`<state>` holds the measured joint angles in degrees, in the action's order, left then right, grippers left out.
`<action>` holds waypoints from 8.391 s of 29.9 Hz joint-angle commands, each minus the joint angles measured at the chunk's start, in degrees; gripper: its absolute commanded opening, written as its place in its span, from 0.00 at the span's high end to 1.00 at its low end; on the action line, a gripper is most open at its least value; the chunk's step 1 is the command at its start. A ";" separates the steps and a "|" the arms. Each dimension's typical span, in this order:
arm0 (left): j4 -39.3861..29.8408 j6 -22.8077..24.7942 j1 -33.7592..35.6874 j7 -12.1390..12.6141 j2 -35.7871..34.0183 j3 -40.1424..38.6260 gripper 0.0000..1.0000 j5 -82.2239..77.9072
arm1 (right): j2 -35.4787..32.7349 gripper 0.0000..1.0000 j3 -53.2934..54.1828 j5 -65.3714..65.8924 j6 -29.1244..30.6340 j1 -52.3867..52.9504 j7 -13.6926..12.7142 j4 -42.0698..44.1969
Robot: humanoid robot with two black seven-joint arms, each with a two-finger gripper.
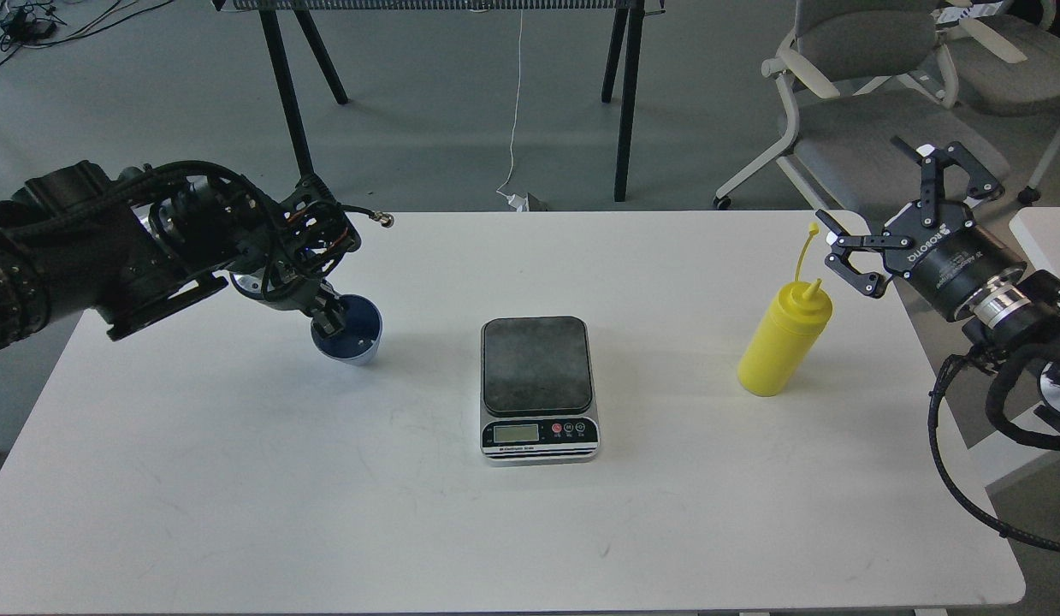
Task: Pour seasoning into cup on scale with both arms
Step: 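Lift the blue cup with the left gripper and carry it over the scale, then lower the blue cup onto the scale and release it, then withdraw the left arm away from the cup toward the rest pose, then bring the right gripper up to the yellow squeeze bottle from below, then close the right gripper around the yellow bottle's body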
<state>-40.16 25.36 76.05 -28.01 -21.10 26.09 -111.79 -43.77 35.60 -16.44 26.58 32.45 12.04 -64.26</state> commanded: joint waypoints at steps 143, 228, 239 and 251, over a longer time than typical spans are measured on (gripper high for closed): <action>12.39 2.64 -15.58 0.01 -14.32 -33.65 0.00 76.55 | 2.20 0.01 11.07 -30.06 1.42 -35.61 -0.97 -5.09; 12.39 2.64 -22.17 0.01 -14.50 -38.22 0.00 76.63 | 26.63 0.01 7.38 -19.33 1.42 -14.69 -1.15 17.32; 12.39 2.64 -23.58 0.01 -14.50 -39.45 0.00 76.63 | 27.25 0.01 7.29 -19.33 1.42 -11.01 -1.15 20.74; 12.39 2.64 -23.67 0.01 -14.41 -39.80 0.00 76.72 | 28.56 0.82 6.68 -16.43 1.42 -10.30 -0.36 22.59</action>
<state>-27.77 27.99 52.46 -28.00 -35.53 -13.46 -35.15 -15.89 42.31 -33.76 28.00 22.06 11.31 -42.02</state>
